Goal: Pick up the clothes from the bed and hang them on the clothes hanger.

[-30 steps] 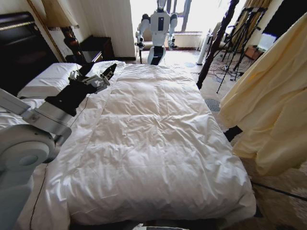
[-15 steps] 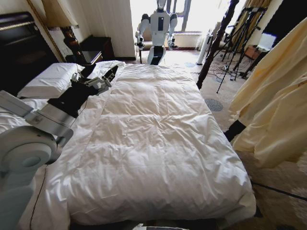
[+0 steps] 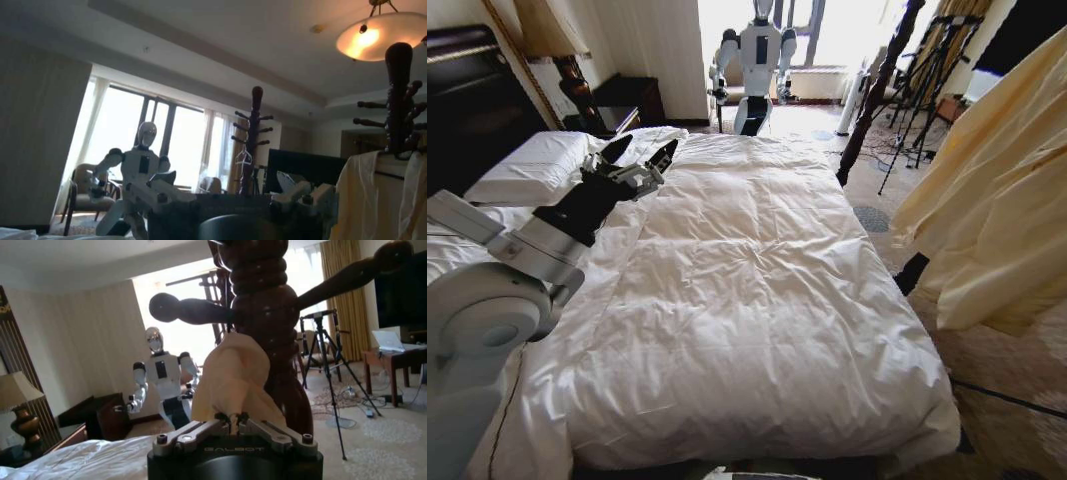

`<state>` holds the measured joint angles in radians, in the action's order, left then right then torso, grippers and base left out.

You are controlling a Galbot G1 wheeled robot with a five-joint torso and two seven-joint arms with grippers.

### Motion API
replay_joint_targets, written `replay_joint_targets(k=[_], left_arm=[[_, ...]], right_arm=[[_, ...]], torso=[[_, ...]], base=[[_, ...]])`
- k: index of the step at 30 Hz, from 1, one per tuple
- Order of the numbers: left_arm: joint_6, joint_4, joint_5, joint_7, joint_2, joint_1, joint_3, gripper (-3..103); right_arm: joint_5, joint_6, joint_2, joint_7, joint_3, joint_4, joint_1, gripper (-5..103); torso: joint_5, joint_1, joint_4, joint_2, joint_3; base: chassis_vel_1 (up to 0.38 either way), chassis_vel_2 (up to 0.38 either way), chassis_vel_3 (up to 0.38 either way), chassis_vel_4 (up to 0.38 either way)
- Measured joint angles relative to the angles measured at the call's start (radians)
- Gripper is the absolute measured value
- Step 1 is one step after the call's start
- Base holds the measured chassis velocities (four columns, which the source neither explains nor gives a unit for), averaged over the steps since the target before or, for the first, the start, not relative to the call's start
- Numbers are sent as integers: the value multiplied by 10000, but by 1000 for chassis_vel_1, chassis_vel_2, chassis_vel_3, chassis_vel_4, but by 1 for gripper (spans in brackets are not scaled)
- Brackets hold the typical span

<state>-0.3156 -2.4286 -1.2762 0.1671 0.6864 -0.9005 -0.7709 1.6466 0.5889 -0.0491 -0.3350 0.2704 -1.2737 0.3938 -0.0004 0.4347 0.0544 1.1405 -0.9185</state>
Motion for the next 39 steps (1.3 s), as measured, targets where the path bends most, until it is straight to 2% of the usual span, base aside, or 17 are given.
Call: replay_joint_targets(k=[9,14,17,19,22,23,26,28,31,32,34,36,39], left_arm=[[23,58,61,-43,92,-21,79,100],[28,81,86,-46,112,-19,127,100],[29,104,116,-51,114,8,191,100],[29,111,124,-52,114,10,209,100],[31,125,136,-70,119,9,248,100],[31,125,136,-70,119,9,248,100],[48,137,136,-82,124,6,259,100],[49,140,133,-83,124,6,260,100],[53,140,85,-111,124,10,261,100],[53,140,85,-111,124,10,261,100],[58,116,63,-115,135,-18,255,100],[58,107,59,-116,142,-35,250,100],[58,62,54,-122,185,-88,237,100]], right_arm=[[-360,86,438,288,319,32,134,0],[-761,8,409,486,339,-136,148,-2],[-972,-115,296,636,360,-330,142,3],[-983,-126,222,657,360,-410,126,3],[-990,-136,-36,807,349,-747,88,14],[-990,-136,-36,807,349,-747,88,14],[-985,-109,-343,875,313,-976,38,30],[-984,-93,-382,885,304,-989,32,30],[-1103,-94,-561,1092,235,-1135,-4,47],[-1103,-94,-561,1092,235,-1135,-4,47],[-1127,-95,-743,1327,128,-1416,-13,58],[-1156,-95,-815,1327,109,-1504,-14,58],[-1313,-75,-1112,1307,75,-1853,-19,75]], torso=[[0,-1,0,0,0],[0,0,1,0,0],[-1,0,-2,0,0],[-1,0,-2,0,0],[0,0,0,0,0],[0,0,0,0,0],[-2,0,0,0,0],[-3,-1,0,0,0],[6,0,0,0,0],[6,0,0,0,0],[0,0,-1,0,0],[-3,0,-1,0,0],[-2,-1,-1,1,1]], base=[[0,0,0,0],[0,0,0,0],[0,0,0,0],[0,0,0,0],[0,0,0,0],[0,0,0,0],[0,0,0,0],[0,0,0,0],[0,0,0,0],[0,0,0,0],[0,0,0,0],[0,0,0,0],[0,0,0,0]])
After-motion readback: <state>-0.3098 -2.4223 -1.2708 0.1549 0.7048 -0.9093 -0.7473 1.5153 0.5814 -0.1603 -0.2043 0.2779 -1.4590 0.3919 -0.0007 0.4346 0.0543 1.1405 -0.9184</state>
